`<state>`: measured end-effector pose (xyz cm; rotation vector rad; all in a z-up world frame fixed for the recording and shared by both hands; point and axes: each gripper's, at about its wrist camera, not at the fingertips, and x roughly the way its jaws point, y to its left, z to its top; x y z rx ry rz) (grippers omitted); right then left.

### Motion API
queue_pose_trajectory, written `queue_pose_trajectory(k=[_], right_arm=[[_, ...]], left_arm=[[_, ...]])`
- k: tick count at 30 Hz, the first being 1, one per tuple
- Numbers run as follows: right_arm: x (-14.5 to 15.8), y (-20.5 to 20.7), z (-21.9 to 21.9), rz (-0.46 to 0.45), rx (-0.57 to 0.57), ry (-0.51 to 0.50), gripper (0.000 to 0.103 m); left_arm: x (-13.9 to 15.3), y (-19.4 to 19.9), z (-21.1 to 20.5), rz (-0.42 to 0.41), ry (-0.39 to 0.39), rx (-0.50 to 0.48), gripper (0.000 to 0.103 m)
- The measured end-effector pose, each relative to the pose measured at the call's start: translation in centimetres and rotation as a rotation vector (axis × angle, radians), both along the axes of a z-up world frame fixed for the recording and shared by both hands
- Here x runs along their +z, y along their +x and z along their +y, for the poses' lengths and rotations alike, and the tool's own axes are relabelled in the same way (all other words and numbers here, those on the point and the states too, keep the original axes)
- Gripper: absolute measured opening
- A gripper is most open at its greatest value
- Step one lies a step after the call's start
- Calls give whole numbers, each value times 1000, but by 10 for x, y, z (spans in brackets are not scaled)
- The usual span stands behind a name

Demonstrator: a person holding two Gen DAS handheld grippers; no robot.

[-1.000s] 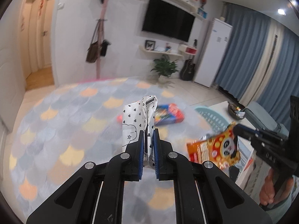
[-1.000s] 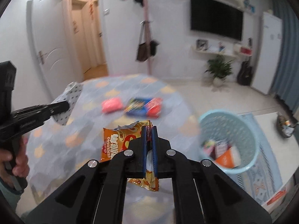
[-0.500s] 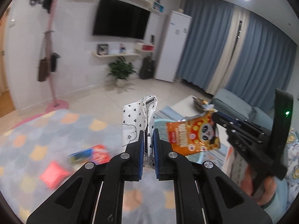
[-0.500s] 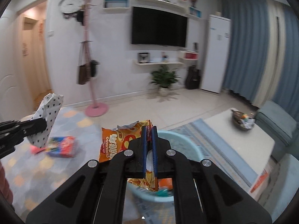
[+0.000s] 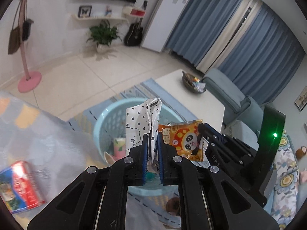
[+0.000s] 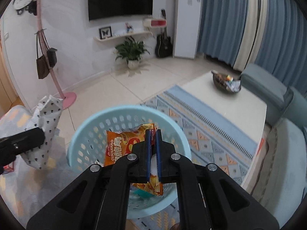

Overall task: Collect trash
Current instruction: 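Carry dotted bag and snack packet over the basket and open both tools, then move both open tools back toward the pink packet and card box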

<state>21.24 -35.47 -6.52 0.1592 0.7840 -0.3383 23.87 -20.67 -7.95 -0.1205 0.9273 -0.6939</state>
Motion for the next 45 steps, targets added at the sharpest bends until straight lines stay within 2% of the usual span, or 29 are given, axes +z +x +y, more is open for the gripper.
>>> queue_pose_trajectory(k=[5,8,9,10,12,13,14,15,18,25,32,36,40,45], right_arm=[[-14,5,-5,52,-10,25,4],[-20,6,-8,77,1,51,6],[-21,5,-9,81,8,63,7],[-21,4,-9,84,17,77,10],[-22,2,-9,93,23,93,23],[-22,1,-9,94,25,100,40],[-20,-2,-8,86,26,109,56],[-17,-5,-7,76,25,113,58],[-9,-12,-1,64,50,127,58],[31,-26,38,3,158,127,58],[73,-32,96,-80,319,122,66],[80,-27,127,-92,416,164,67],[78,-15,154,-76,486,214,67],[72,5,193,-42,570,234,67]], left_arm=[[-18,11,-13,42,36,-16,12],[-24,14,-18,48,57,-16,27],[-24,14,-18,46,63,-13,36],[-23,12,-16,41,66,-8,49],[-18,6,-14,20,57,1,66],[-14,4,-10,11,55,2,71],[-11,1,-7,3,55,3,72],[-7,-3,-2,-5,55,4,73],[4,-13,13,-25,43,12,76],[47,-51,68,-154,31,101,76],[79,-84,137,-285,89,248,80],[80,-92,174,-316,162,323,83],[68,-89,220,-263,176,382,83],[42,-86,258,-222,248,392,83]])
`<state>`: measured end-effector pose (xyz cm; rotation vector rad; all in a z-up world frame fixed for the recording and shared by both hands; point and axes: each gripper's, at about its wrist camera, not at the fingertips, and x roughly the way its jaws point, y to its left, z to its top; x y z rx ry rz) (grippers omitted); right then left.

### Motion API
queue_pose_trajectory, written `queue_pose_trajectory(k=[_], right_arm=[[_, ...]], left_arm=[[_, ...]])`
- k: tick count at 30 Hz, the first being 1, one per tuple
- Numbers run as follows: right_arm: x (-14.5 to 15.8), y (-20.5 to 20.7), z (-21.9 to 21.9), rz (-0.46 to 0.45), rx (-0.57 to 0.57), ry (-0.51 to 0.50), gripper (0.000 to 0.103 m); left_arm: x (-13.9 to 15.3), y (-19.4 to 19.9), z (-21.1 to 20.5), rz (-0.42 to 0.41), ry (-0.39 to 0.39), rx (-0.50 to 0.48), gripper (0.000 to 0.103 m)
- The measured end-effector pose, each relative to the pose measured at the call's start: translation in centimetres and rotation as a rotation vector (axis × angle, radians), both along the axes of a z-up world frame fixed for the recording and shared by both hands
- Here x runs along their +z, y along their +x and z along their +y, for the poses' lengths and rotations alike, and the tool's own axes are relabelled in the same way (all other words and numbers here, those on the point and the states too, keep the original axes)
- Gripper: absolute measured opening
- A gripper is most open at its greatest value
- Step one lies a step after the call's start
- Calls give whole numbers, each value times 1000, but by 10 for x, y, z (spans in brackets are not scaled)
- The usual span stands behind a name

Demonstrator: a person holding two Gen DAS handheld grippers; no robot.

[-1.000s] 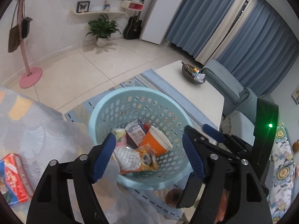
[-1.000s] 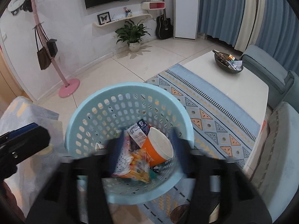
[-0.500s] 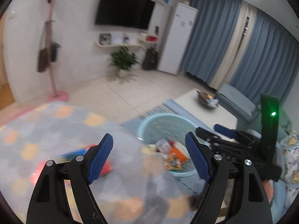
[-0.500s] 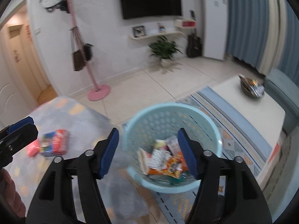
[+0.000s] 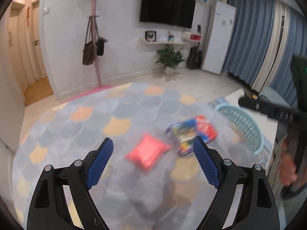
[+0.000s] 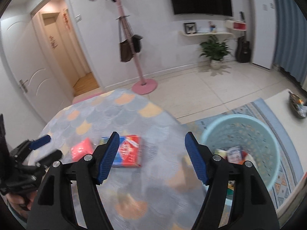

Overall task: Collect trash
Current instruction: 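Move both open tools back toward the pink packet and card box, then grasp the pink packet with left tool while right tool grasps the tiger card box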

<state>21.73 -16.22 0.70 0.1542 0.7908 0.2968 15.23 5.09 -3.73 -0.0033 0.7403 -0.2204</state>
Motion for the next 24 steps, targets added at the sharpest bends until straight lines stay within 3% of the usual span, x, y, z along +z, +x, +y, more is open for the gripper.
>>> queue_pose_trajectory(k=[3,5,9,14,18,19,22,24], right_arm=[[-7,11,21,20,67,24,66],[-10,19,34,25,91,13,55],[-18,32,56,38,134,-26,46],[-35,60,63,110,144,-15,46],[-50,71,69,165,183,-29,46],[-53,71,69,176,199,-32,46],[-58,65,67,174,229,-35,46],[-58,58,63,186,255,-20,46]], left_arm=[[-13,4,9,33,-5,-32,82],[-22,1,12,50,-5,-42,81],[-36,14,5,86,18,-63,77],[-49,28,-5,133,60,-74,72],[-54,33,-7,130,81,-55,59],[-53,33,-6,127,81,-53,51],[-52,31,2,114,47,-27,40],[-52,29,13,107,-7,6,39]])
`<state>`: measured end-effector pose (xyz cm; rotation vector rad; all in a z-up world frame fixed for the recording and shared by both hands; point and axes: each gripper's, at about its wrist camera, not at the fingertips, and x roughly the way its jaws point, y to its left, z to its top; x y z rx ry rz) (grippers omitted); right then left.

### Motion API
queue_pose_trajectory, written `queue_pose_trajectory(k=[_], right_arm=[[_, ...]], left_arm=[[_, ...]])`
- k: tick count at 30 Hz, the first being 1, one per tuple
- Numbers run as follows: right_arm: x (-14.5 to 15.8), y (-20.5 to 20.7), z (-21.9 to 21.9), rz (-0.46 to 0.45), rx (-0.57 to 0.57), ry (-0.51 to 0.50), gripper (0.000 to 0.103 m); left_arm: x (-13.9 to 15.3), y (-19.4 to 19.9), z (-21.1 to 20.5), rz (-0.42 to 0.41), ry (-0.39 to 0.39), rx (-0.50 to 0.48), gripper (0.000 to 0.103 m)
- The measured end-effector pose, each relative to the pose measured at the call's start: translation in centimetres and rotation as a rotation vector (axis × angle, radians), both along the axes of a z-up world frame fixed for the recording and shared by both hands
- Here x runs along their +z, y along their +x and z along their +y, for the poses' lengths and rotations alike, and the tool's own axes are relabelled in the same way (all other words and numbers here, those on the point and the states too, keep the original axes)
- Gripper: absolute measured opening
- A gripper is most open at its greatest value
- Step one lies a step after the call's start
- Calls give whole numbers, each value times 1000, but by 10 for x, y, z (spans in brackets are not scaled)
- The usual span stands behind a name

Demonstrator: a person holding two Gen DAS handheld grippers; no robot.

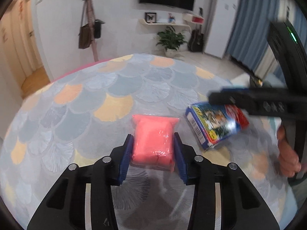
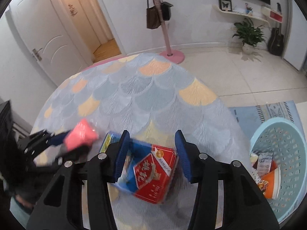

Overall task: Collect trash
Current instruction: 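Grasp the pink packet with left tool while right tool grasps the tiger card box, then carry pink packet and card box over the basket and open both tools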

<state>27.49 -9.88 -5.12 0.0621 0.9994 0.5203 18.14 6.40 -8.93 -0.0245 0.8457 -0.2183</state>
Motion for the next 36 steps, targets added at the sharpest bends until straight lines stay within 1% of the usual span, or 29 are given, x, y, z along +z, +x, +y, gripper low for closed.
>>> queue_pose_trajectory(k=[1,6,7,8,10,11,15,18,19,20,22,25,27,29,32,33,36], right_arm=[[0,-4,-2,3,11,0,46],[0,-38,-1,23,87,3,46],[-1,-46,2,25,102,2,48],[-1,-51,4,26,111,0,57],[-3,-64,13,17,133,-13,68],[-4,-66,16,12,138,-20,70],[-6,-76,38,-55,132,-110,70],[-8,-75,51,-95,106,-171,70],[-8,-75,56,-114,100,-201,69],[-8,-76,59,-128,96,-220,61],[-6,-78,62,-156,92,-242,60],[9,-84,54,-220,61,-239,60],[26,-86,39,-260,17,-226,60],[39,-85,25,-286,-26,-212,60],[64,-86,-8,-337,-110,-185,60],[73,-85,-25,-354,-151,-174,60],[88,-82,-67,-372,-251,-157,60]], left_arm=[[0,-1,5,-4,-20,15,39],[3,-3,19,-19,-66,97,39],[4,-3,20,-20,-73,104,39],[4,-3,22,-21,-81,108,39],[6,-4,23,-26,-93,117,39],[7,-3,23,-27,-98,120,39],[7,-3,31,-23,-141,132,39],[7,-3,33,-23,-154,139,39],[7,-3,32,-23,-155,140,39],[6,-2,33,-23,-152,140,39],[8,-2,29,-27,-142,138,39],[17,-5,21,-46,-133,124,39],[25,-6,16,-69,-129,109,39],[40,-7,6,-100,-134,86,39],[63,-8,-16,-150,-134,38,39],[68,-8,-23,-161,-135,23,39],[88,-4,-57,-199,-150,-52,39]])
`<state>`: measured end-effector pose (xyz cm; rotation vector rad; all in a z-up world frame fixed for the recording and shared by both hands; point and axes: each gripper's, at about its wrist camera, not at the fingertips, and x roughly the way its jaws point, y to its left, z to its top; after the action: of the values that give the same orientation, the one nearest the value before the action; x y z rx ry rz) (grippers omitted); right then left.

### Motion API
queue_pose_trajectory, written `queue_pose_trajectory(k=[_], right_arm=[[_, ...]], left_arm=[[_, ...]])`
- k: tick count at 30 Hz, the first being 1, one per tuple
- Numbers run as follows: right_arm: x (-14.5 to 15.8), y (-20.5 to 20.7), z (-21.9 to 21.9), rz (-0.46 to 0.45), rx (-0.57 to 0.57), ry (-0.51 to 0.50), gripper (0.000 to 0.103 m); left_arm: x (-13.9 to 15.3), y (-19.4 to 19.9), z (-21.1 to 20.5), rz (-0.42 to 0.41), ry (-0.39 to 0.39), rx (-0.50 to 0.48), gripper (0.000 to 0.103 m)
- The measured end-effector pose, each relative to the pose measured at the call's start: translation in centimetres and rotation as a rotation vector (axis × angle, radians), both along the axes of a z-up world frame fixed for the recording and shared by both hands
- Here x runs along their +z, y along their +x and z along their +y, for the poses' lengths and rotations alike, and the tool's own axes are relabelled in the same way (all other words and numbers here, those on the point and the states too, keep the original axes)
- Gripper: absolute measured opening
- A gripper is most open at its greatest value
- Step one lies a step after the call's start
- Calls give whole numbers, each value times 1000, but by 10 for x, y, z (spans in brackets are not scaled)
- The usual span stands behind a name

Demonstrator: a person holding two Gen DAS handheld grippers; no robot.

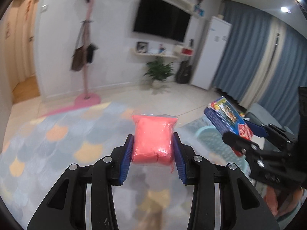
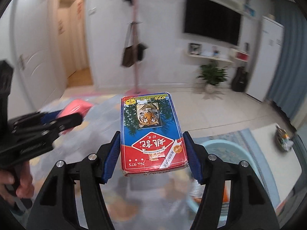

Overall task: Collect trash
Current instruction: 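Carry pink packet and card box over the basket and open both tools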

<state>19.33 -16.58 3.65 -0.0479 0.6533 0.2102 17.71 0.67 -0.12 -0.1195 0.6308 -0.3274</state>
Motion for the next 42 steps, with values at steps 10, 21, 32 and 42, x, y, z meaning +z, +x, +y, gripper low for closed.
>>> queue_pose_trajectory(k=[10,21,32,42], right_arm=[[-33,37,-133,153,-302,156,60],[-112,47,-207,398,-473,220,60],[-140,53,-221,460,-505,238,62],[-127,37,-211,445,-487,252,64]], left_arm=[[14,25,-112,-17,-11,-195,39],[-35,67,-196,124,20,-279,39],[-79,97,-211,249,45,-256,45],[-65,77,-182,223,-22,-229,78]])
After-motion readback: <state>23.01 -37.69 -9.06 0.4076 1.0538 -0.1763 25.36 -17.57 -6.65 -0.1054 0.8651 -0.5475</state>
